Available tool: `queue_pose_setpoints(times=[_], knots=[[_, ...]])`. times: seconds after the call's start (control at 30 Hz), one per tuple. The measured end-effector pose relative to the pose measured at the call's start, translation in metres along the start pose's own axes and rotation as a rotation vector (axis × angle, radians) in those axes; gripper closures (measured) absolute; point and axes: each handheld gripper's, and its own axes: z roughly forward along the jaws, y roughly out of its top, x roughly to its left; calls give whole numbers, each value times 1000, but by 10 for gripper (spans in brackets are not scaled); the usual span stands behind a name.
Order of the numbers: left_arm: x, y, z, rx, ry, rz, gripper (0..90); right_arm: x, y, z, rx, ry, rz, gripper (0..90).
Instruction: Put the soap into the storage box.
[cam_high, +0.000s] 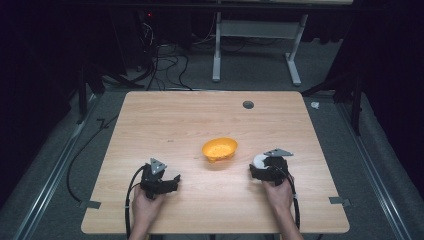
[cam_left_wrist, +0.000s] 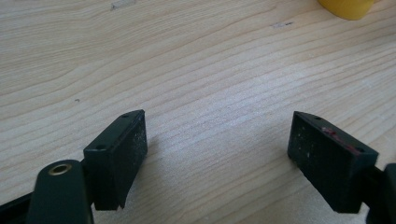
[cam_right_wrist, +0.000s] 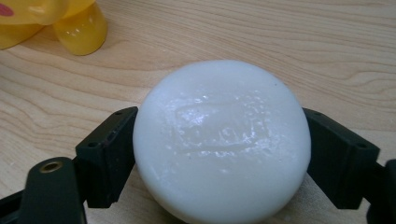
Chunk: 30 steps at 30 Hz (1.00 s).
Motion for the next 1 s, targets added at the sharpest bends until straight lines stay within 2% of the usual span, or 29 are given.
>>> queue_pose_setpoints(times=[0.13,0.37,0.83,1.0], knots=[[0,0,0,0,0,0,202,2,-2,0,-10,-18,-20,226],[0,0,0,0,0,0,202,4,-3,0,-23,-27,-21,230],[0,0,0,0,0,0,202,3,-4,-6,-44,-8,-17,233],[0,0,0,0,0,0,202,3,-3,-10,-56,14,-3,233]])
